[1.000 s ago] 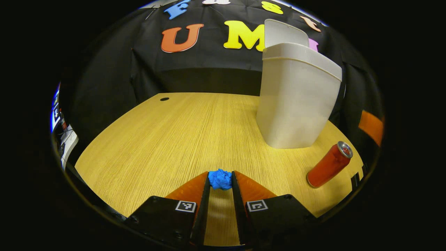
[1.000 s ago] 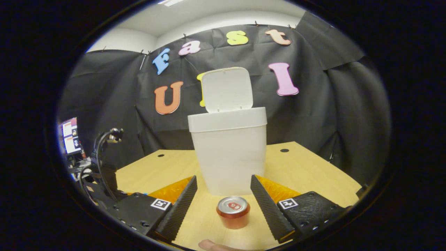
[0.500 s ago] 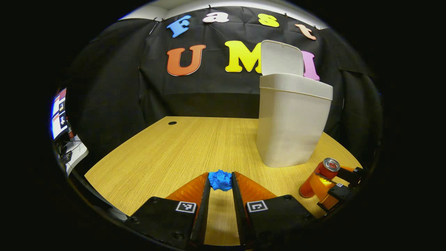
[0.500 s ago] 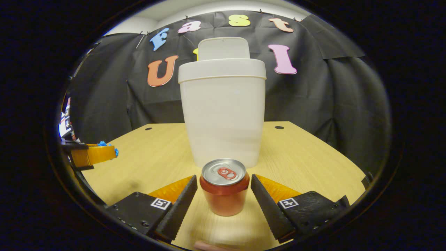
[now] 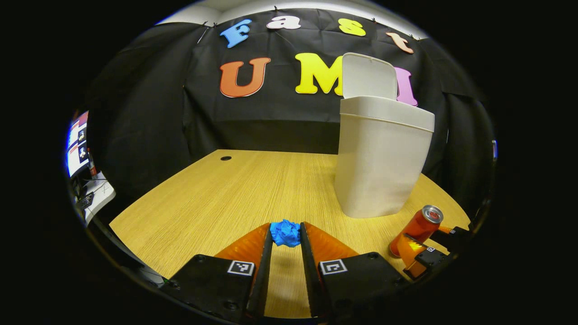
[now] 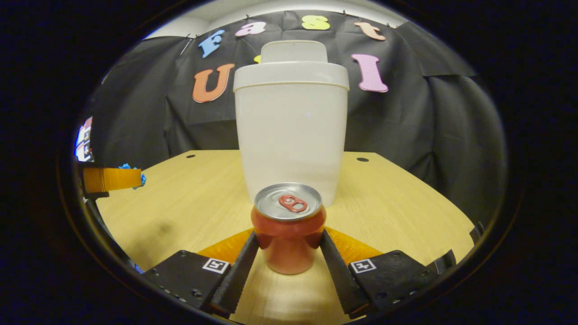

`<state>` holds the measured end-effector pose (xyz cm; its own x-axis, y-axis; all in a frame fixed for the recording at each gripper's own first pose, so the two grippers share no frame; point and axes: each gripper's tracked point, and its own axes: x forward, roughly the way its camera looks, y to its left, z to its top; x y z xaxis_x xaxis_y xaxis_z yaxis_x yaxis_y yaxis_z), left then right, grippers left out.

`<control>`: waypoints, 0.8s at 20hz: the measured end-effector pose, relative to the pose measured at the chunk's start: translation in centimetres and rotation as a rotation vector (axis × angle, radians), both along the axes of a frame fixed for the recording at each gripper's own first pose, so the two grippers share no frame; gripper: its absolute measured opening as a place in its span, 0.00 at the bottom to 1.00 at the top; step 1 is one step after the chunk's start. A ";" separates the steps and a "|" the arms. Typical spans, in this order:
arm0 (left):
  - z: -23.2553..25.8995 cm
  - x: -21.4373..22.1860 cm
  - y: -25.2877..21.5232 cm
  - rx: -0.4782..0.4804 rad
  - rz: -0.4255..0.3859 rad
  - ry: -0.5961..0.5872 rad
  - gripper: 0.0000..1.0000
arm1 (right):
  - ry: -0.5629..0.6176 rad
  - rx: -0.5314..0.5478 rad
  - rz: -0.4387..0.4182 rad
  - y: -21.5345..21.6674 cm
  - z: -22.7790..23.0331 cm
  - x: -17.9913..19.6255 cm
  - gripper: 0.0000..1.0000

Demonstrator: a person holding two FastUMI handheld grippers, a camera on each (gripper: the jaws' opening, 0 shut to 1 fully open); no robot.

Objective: Press the lid of the desktop garbage bin to open it, pick up the crumpled paper on the desktop and throw it into the bin, then pick up the pop can on the desktop and drop it into the bin, and finally close the garbage bin lid.

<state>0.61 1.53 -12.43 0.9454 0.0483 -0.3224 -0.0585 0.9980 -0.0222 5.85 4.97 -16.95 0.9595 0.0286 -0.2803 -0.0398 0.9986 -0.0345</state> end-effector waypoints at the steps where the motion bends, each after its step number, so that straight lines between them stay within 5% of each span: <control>1: 0.4 -0.1 -0.2 0.003 0.001 -0.012 0.39 | -0.012 0.004 0.001 -0.2 0.5 -0.2 0.81; 10: 4.3 0.1 -0.7 -0.048 0.003 -0.118 0.39 | -0.200 0.043 0.021 -2.0 11.4 -0.8 0.81; 16: 7.0 0.5 0.7 -0.041 0.034 -0.170 0.39 | -0.234 0.028 0.029 -4.0 14.5 0.1 0.80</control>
<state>1.12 2.19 -5.47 0.9845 0.0710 -0.1601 -0.0839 0.9936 -0.0754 5.99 0.92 -2.43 0.9969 0.0615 -0.0488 -0.0625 0.9979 -0.0187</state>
